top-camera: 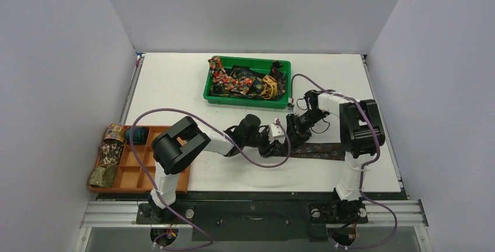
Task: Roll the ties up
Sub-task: Roll the tie at the center of the board.
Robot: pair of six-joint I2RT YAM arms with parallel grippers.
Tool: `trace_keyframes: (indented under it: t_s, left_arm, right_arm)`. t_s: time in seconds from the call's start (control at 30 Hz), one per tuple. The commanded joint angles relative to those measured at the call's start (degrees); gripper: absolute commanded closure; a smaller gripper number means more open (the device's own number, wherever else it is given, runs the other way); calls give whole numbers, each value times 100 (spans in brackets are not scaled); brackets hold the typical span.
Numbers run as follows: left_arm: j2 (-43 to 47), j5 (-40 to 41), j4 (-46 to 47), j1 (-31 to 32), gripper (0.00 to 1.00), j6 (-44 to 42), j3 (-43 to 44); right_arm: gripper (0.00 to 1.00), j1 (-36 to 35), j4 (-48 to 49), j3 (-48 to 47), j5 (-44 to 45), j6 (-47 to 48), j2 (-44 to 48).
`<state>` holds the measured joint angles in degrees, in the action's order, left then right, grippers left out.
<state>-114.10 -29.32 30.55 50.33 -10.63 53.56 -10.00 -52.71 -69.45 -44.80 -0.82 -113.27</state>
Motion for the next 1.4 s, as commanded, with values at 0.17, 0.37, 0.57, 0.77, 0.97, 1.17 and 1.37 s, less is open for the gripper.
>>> trace_keyframes:
  t_s: [0.17,0.37,0.57,0.77,0.97,1.17,1.37]
  left_arm:
    - [-55,250,-865,5,74,-886,-439]
    - [-86,284,-983,21,70,-898,-377]
    - [-69,292,-1010,47,69,-874,-361]
    - [-89,327,-1049,55,67,-823,-313]
    - [-90,251,-1016,24,60,-634,-279]
    - [193,-174,-495,-29,42,-364,-255]
    - [385,-534,152,-19,31,87,-41]
  right_arm:
    - [57,-163,271,301,-225,545,939]
    - [48,-498,715,439,-641,-111,1173]
    - [48,-601,1228,513,-676,-542,821]
    - [68,-695,1307,602,-652,-561,641]
    - [100,-623,596,631,-9,239,370]
    - [100,-401,507,645,1016,428,347]
    - [100,-548,368,446,1673,594,396]
